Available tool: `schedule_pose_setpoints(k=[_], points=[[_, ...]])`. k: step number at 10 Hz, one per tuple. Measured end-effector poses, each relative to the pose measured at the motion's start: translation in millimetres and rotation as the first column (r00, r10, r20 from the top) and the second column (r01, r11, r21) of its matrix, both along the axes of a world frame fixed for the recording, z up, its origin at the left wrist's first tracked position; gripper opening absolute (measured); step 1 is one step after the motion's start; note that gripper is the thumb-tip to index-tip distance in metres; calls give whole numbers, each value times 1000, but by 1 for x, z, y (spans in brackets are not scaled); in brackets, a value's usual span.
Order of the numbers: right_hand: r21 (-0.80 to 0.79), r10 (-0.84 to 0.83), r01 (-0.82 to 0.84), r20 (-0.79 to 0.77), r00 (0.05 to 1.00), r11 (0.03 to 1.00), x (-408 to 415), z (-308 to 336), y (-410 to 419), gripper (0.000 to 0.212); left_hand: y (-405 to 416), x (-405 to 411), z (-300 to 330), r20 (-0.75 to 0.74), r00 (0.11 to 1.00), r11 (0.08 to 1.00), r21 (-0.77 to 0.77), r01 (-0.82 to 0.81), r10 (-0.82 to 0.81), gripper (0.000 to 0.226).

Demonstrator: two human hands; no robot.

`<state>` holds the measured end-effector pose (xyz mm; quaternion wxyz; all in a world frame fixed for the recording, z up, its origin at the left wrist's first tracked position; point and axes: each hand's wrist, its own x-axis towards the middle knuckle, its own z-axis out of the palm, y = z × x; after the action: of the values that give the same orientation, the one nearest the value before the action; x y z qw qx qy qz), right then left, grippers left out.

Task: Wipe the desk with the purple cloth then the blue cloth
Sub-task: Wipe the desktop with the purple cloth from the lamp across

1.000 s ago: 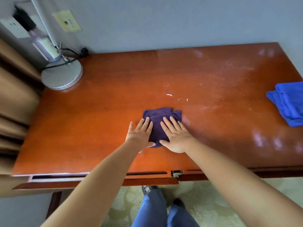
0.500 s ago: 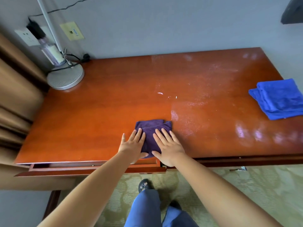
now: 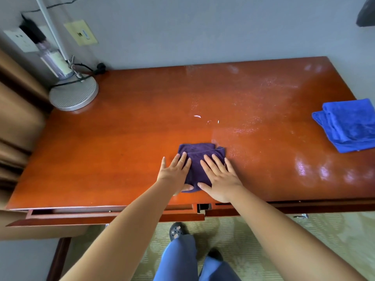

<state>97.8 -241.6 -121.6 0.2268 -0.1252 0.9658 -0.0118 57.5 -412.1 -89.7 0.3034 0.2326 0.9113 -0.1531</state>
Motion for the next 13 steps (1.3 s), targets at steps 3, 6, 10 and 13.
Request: schedule_pose_setpoints(k=[3, 6, 10, 13], points=[[0, -37, 37, -18, 999, 999, -54, -2, 5, 75, 2, -58, -5, -14, 1000, 999, 32, 25, -24, 91], [8, -73, 73, -32, 997, 997, -112, -3, 3, 76, 2, -121, -5, -12, 999, 997, 53, 51, -50, 91], [69, -121, 119, 18, 993, 990, -162, 4, -1, 75, -1, -176, -2, -18, 993, 991, 75, 115, -114, 88], [48, -170, 167, 80, 982, 985, -130, 11, -14, 75, -6, -147, 1, -42, 987, 987, 20, 157, -156, 89]])
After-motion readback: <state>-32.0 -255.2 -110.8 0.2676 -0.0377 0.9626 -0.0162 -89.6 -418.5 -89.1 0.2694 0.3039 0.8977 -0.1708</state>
